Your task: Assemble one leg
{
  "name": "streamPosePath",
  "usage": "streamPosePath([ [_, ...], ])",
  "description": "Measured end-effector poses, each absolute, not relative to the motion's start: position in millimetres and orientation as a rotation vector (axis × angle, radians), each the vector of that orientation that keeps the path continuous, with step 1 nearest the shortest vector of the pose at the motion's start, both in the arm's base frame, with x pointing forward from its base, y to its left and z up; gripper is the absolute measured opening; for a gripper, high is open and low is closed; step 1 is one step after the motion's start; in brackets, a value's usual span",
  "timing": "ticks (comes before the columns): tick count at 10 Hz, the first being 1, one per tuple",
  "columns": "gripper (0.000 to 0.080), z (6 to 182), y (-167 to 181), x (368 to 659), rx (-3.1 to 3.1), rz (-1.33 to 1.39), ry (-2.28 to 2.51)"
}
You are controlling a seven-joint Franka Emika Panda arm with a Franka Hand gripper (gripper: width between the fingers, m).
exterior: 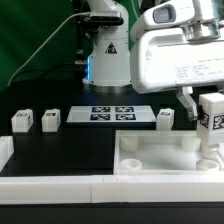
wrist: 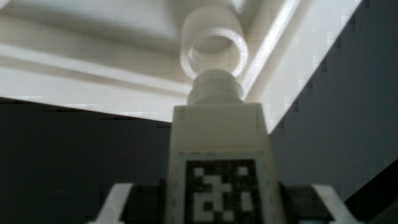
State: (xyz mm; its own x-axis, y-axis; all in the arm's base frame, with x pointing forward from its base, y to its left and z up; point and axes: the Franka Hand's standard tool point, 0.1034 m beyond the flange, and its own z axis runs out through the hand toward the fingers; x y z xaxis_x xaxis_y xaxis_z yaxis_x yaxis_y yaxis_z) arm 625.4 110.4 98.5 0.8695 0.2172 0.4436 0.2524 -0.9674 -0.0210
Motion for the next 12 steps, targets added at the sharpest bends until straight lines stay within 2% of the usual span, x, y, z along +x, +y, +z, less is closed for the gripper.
streamPosePath([
  [6,0.0291,93.0,109.8,622.6,-2.962,-0.690,-0.372],
  [8,0.0291,85.9,101.9,618.4,-2.969,-0.694,-0.384],
  [12,0.0291,85.4,105.5,617.7,-2.967,-0.695,-0.391],
])
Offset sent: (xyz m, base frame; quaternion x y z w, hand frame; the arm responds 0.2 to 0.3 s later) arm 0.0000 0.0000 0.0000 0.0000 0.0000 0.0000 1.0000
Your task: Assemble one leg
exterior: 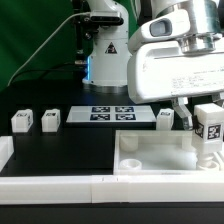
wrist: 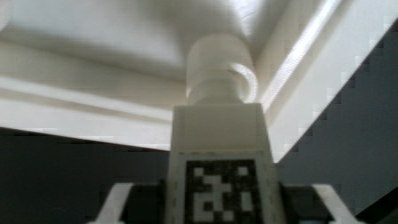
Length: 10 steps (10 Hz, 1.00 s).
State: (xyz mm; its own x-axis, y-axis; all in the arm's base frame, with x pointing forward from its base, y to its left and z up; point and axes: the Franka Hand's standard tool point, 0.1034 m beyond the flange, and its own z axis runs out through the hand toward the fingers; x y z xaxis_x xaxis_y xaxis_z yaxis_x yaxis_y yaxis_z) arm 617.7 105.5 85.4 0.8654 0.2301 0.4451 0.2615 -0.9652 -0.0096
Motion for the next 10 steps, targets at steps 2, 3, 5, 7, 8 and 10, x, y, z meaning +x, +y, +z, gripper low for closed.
streamPosePath([
  [2,0.0291,84.7,110.7,616.5,-2.963,-0.694,-0.403],
  [3,0.0291,84.2,111.7,616.6,-2.961,-0.701,-0.406],
  [5,0.0291,77.9,111.0,614.5,-2.964,-0.693,-0.405],
  [7,0.0291,73.6,111.8,613.2,-2.964,-0.691,-0.405],
  [8,0.0291,71.3,112.6,612.3,-2.964,-0.687,-0.407],
  [10,0.0291,66.7,114.9,611.6,-2.961,-0.699,-0.410],
])
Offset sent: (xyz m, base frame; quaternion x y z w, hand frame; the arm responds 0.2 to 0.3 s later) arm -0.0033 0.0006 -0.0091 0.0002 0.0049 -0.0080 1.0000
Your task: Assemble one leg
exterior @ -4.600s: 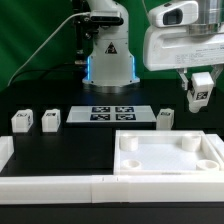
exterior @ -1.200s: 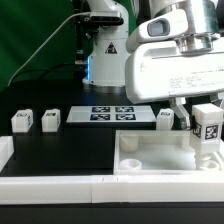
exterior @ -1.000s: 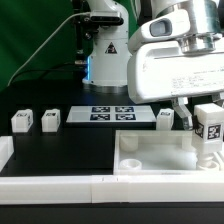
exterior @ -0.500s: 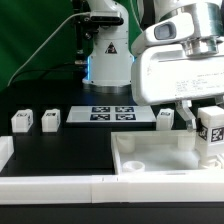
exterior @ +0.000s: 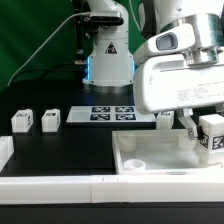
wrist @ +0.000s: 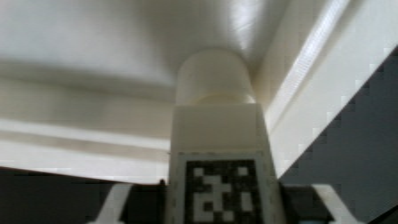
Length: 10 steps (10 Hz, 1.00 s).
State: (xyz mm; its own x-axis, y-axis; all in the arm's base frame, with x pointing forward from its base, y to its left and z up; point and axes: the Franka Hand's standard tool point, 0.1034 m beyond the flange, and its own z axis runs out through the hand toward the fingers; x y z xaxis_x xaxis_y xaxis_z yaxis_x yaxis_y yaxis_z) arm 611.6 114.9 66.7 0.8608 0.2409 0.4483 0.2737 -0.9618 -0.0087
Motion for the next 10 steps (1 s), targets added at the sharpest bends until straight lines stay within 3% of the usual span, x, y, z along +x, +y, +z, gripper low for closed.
streamPosePath([
  [3,0.0291,66.6,115.7,613.2,-2.955,-0.732,-0.409],
  [4,0.0344,66.7,115.7,613.3,-2.955,-0.731,-0.409],
  [5,0.0480,66.7,115.7,613.4,-2.955,-0.730,-0.409],
  [6,0.0480,66.7,115.7,613.4,-2.955,-0.730,-0.409],
  [7,0.0611,66.8,115.5,613.5,-2.955,-0.730,-0.409],
  [10,0.0647,76.9,113.8,616.7,-2.954,-0.739,-0.407],
])
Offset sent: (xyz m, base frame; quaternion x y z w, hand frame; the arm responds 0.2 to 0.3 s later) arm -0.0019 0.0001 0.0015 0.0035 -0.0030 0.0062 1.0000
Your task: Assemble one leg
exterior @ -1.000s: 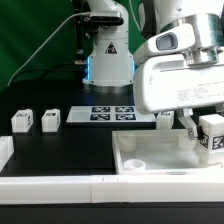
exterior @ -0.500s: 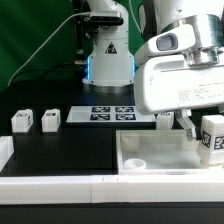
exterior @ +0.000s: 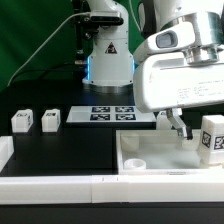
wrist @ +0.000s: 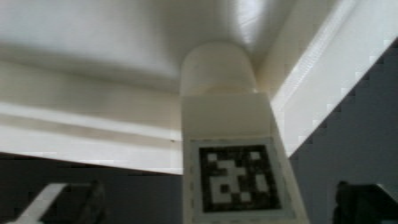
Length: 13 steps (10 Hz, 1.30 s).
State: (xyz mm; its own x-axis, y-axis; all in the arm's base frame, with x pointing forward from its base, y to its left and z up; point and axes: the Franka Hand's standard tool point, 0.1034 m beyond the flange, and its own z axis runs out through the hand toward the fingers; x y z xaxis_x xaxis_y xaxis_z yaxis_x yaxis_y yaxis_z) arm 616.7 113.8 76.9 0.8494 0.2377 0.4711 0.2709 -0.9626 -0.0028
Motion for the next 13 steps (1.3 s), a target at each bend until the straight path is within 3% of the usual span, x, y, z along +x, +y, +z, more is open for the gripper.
streamPosePath([
  [4,0.0649,96.0,111.4,619.9,-2.961,-0.705,-0.410],
  [7,0.0649,92.9,113.8,617.9,-2.967,-0.648,-0.416],
  [9,0.0649,86.6,116.4,609.4,-2.991,-0.367,-0.425],
  [13,0.0649,91.1,120.6,612.2,-2.979,0.096,-0.436],
])
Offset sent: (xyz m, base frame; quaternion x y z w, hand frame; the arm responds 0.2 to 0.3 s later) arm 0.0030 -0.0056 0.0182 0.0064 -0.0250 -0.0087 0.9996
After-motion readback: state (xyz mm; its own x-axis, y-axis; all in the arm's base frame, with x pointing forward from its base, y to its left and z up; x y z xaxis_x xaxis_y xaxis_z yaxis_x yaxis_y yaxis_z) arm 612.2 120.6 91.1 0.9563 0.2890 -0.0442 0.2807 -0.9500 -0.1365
